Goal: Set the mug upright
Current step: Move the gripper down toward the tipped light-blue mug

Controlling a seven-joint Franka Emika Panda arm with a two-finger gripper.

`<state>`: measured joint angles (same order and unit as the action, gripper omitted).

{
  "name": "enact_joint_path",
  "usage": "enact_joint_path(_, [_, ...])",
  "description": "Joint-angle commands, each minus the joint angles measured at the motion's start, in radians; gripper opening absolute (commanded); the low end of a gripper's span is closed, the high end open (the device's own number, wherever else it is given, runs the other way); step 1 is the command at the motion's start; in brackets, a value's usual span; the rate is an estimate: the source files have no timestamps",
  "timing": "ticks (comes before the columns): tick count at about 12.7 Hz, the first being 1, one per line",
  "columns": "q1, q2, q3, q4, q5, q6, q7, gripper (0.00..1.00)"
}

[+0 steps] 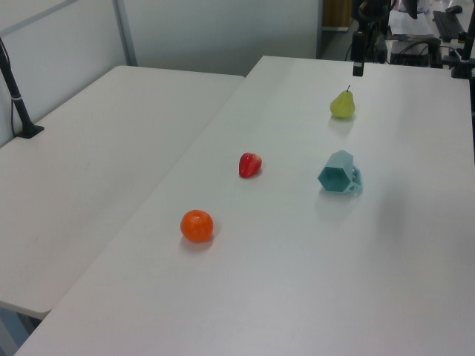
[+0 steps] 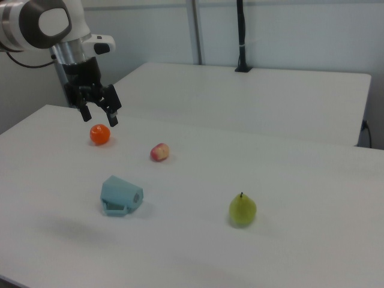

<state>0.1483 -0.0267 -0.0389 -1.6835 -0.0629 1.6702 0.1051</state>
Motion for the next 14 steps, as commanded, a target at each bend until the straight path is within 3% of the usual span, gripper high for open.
enact_joint_path(1, [0.001,-0.004,-0.013,-0.013,0.015,0.008,0.002,1.00])
enact_joint_path(9, [0.016,0.002,-0.004,-0.015,0.000,0.011,0.002,1.00])
enact_joint_path(14, [0.169,0.083,0.011,-0.021,-0.223,0.002,0.140,1.00])
